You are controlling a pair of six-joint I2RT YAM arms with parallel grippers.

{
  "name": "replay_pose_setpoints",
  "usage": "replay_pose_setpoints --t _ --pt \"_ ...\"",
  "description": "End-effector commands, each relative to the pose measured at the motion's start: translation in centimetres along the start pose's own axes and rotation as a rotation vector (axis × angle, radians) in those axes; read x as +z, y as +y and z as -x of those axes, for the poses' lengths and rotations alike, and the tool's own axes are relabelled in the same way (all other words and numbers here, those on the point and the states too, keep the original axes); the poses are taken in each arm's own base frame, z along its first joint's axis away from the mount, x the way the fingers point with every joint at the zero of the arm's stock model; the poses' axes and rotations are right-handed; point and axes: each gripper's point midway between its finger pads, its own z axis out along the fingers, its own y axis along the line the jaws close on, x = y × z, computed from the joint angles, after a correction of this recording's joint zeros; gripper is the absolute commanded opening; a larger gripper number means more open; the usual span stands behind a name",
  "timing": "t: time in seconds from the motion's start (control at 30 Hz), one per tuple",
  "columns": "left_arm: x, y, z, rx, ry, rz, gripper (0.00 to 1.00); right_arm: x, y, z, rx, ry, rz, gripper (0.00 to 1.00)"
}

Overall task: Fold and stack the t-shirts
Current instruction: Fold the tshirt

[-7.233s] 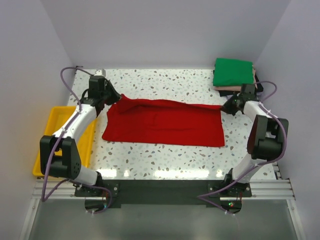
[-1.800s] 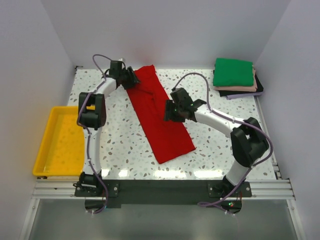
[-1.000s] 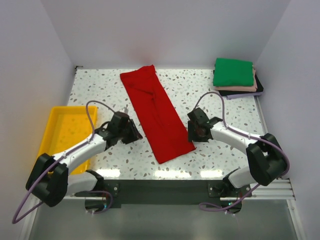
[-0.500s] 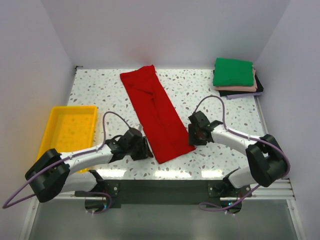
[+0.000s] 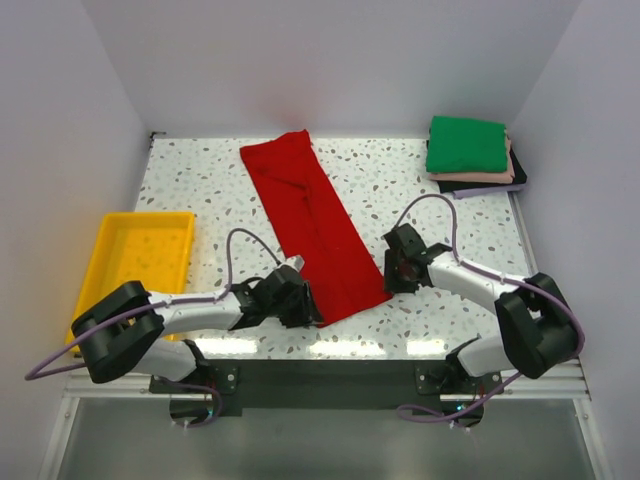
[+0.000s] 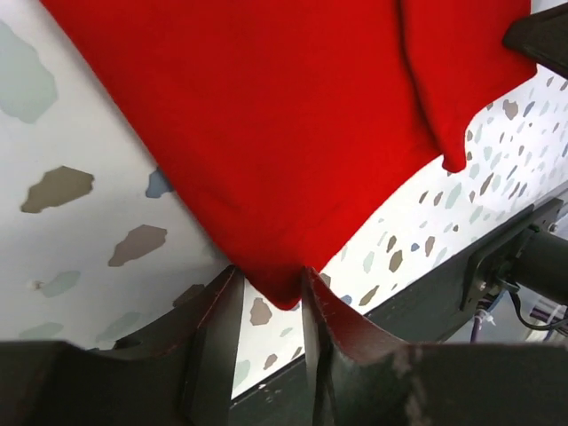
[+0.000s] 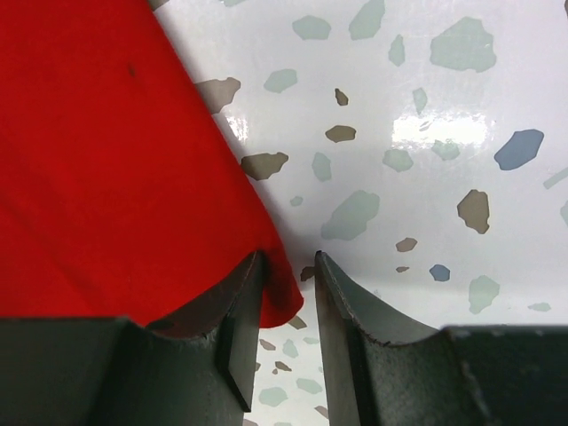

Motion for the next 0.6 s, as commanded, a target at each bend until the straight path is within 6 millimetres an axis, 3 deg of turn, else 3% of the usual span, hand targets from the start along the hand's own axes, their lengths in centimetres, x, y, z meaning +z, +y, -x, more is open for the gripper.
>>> replay_pose_setpoints --t 0.0,0.17,0.37,0.43,0.57 --pt "0.6 1.0 -0.8 -0.026 0.009 0.049 0.36 -0.4 0.5 0.4 0.014 -0.022 0.04 0.33" --pt "0.8 1.5 -1.7 -0.042 0.042 0.076 0.02 -0.5 1.2 0.2 0.009 -0.004 0.079 0.22" --pt "-1.1 3.5 -2.6 -0.025 0.074 0.156 0.0 -1.1 2.0 -0.4 0.025 0.009 0.14 0.01" --pt "-1.9 3.7 -2.5 -0.011 0.068 0.166 0.0 -1.2 2.5 -1.7 0.034 0.045 0.186 0.0" --pt "-3.6 6.3 -4.0 -0.001 0.12 0.246 0.0 -1.6 3.2 -3.6 0.061 0.067 0.247 0.0"
